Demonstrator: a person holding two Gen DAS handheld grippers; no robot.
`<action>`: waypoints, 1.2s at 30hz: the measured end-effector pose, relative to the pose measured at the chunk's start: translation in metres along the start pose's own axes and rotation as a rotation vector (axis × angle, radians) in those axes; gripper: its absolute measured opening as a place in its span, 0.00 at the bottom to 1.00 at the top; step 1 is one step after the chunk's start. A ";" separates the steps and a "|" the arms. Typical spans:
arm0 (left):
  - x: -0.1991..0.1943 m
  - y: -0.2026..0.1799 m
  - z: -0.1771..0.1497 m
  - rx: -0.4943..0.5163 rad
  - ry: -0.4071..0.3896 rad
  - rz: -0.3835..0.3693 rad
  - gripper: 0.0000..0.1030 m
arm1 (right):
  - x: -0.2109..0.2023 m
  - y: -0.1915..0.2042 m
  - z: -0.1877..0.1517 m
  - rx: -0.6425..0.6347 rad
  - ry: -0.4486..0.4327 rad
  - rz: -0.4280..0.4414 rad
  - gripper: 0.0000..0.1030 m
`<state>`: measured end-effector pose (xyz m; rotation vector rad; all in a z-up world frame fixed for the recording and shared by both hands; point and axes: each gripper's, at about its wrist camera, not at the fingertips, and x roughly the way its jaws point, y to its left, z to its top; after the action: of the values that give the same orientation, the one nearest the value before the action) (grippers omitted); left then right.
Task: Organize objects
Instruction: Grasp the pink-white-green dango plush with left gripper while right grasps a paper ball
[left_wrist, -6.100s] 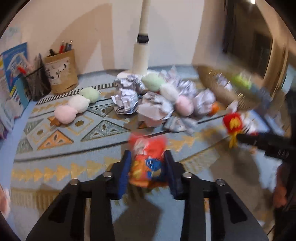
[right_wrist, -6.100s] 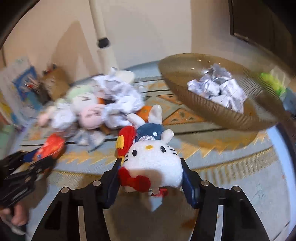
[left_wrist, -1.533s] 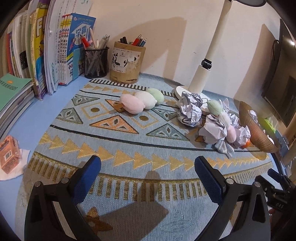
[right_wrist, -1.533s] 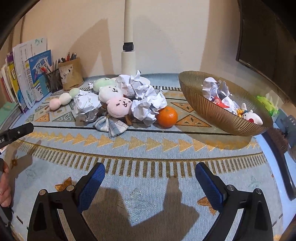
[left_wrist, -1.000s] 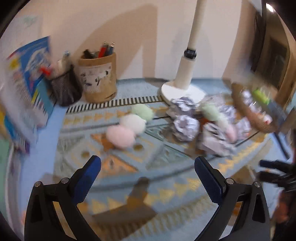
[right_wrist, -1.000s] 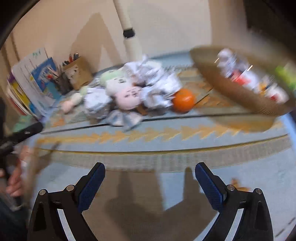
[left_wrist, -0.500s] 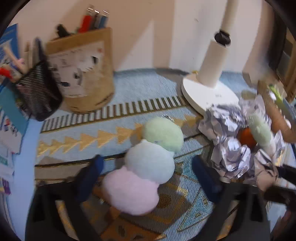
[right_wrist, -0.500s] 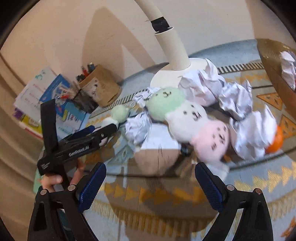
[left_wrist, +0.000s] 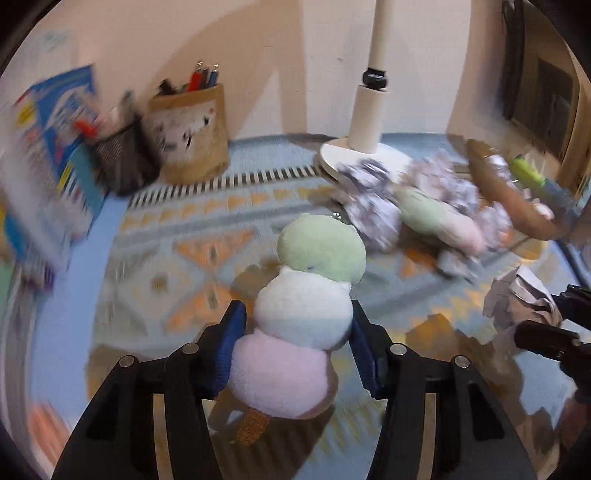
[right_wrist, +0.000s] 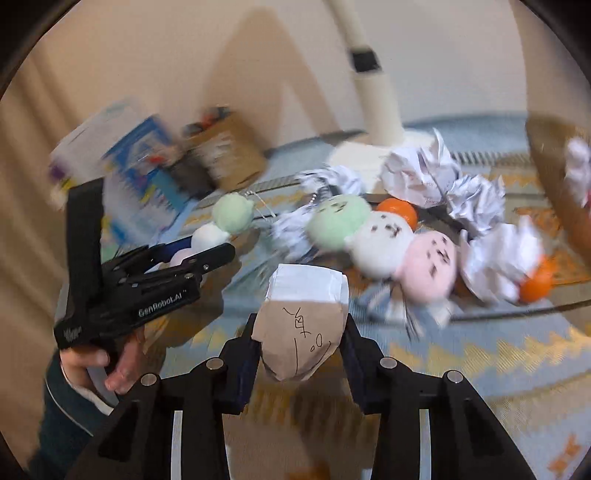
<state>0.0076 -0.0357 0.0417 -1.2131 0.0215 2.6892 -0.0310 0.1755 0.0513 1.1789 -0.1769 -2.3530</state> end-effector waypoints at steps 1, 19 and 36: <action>-0.009 -0.003 -0.013 -0.032 -0.009 -0.024 0.51 | -0.012 0.004 -0.010 -0.044 -0.016 -0.018 0.39; -0.037 -0.044 -0.069 -0.022 -0.078 -0.014 0.52 | -0.080 -0.053 -0.115 0.058 0.013 -0.134 0.86; -0.035 -0.050 -0.071 0.008 -0.069 -0.006 0.53 | -0.084 -0.056 -0.125 0.091 -0.021 -0.213 0.86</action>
<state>0.0919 0.0012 0.0240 -1.1157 0.0182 2.7214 0.0876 0.2779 0.0166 1.2719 -0.1742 -2.5671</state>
